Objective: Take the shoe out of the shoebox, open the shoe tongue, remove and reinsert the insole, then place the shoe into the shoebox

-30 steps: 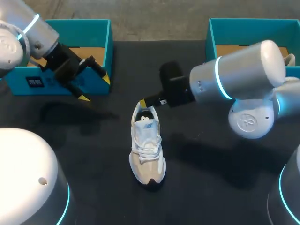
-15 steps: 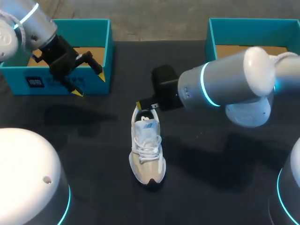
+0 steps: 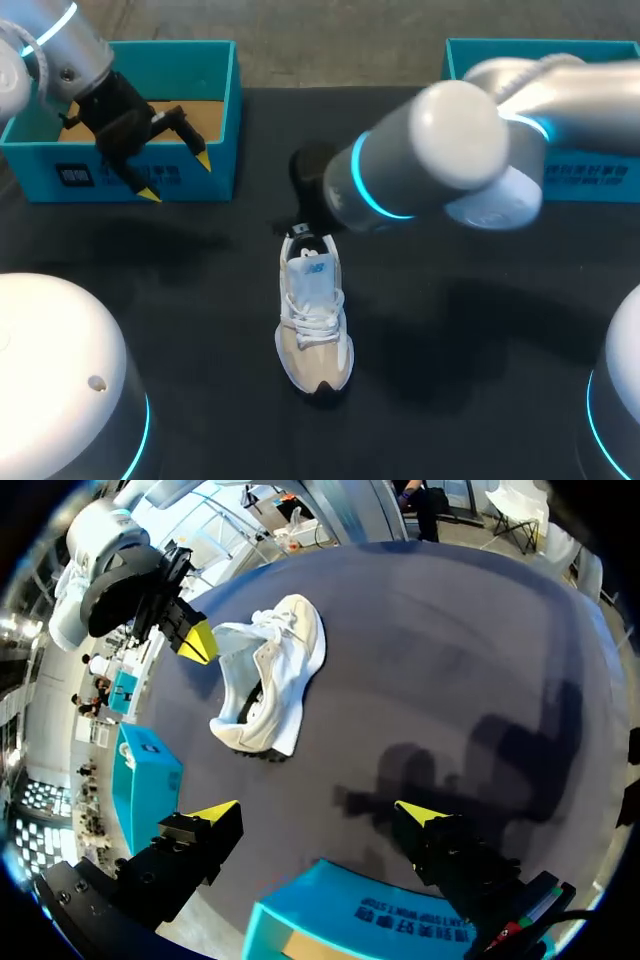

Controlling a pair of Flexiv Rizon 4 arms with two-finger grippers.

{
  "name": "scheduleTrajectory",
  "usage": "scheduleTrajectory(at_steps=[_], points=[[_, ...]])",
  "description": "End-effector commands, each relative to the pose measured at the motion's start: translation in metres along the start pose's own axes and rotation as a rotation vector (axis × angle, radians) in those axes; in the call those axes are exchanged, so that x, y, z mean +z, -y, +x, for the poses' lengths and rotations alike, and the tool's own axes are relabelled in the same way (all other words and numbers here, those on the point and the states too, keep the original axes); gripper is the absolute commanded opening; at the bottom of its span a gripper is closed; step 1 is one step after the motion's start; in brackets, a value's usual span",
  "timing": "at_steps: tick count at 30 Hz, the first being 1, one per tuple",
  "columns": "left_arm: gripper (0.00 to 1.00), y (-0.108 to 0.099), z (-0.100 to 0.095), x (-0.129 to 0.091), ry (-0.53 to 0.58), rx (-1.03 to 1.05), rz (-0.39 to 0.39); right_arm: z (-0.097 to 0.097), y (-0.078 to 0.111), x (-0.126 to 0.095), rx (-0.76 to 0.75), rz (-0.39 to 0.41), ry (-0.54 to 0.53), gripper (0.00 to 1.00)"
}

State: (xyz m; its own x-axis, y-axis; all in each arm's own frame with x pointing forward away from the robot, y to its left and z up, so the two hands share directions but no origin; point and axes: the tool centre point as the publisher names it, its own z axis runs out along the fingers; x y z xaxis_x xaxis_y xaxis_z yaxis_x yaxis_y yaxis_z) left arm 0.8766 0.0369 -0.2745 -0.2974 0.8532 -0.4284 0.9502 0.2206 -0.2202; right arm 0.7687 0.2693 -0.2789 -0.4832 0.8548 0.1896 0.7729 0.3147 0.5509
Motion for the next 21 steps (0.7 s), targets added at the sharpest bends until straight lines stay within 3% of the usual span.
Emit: scheduleTrajectory(at_steps=[1, 3, 6, 15, 21], points=[[1.0, -0.006, 0.008, -0.006, 0.007, -0.003, 0.003, 0.009, -0.006, 0.01, -0.007, 0.036, 0.516, 0.0], [1.0, -0.012, 0.015, -0.011, 0.006, -0.022, -0.009, 0.01, -0.005, 0.015, -0.018, 0.068, 0.581, 0.0], [1.0, -0.017, 0.022, -0.017, 0.01, -0.037, -0.015, 0.007, -0.001, 0.022, -0.015, 0.078, 0.592, 0.0], [1.0, -0.026, 0.034, -0.031, -0.005, -0.082, -0.036, -0.012, 0.018, 0.029, 0.087, 0.103, 0.578, 0.0], [1.0, -0.026, 0.034, -0.031, -0.005, -0.082, -0.036, -0.013, 0.019, 0.029, 0.095, 0.102, 0.57, 0.0]])
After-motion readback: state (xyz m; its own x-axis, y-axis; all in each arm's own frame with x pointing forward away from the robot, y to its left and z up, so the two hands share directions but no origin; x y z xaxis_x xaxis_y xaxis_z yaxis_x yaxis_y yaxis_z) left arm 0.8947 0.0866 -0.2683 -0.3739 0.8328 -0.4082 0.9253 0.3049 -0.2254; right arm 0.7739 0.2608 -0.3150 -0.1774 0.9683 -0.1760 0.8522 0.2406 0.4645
